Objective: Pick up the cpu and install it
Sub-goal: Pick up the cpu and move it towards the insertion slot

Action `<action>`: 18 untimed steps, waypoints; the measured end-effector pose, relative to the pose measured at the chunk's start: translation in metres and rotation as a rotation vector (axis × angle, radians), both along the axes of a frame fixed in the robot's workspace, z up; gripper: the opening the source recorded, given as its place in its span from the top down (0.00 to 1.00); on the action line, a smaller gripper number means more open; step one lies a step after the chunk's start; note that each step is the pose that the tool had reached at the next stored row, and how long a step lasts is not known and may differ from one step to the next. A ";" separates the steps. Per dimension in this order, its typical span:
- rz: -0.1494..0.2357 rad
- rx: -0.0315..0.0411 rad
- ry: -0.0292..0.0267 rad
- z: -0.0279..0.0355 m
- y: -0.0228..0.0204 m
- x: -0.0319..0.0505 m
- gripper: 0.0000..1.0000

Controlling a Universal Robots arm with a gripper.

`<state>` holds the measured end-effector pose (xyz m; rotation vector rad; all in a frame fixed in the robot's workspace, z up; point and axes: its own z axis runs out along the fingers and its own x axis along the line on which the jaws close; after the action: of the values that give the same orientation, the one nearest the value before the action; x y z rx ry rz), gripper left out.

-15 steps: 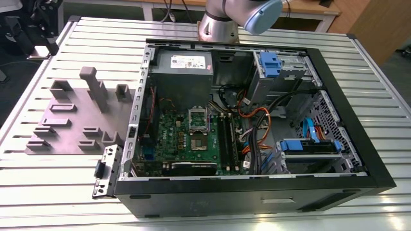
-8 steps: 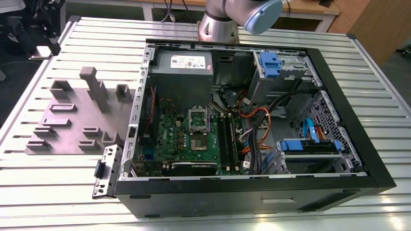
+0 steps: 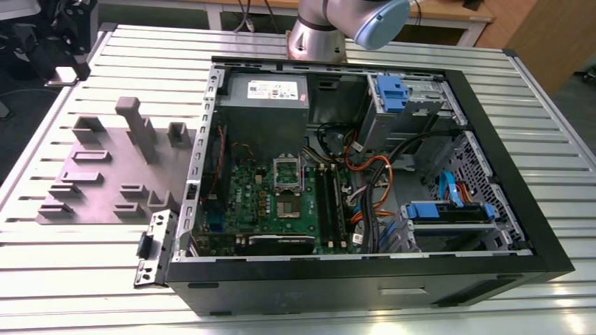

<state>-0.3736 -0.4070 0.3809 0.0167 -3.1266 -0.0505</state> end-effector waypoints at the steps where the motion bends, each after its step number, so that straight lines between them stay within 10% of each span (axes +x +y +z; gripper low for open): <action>1: 0.000 0.0000 0.0000 0.0000 0.0000 0.0002 0.55; 18: 0.000 0.0000 0.0001 0.0001 0.0000 0.0106 0.55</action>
<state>-0.3630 -0.4070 0.3810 0.0167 -3.1265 -0.0504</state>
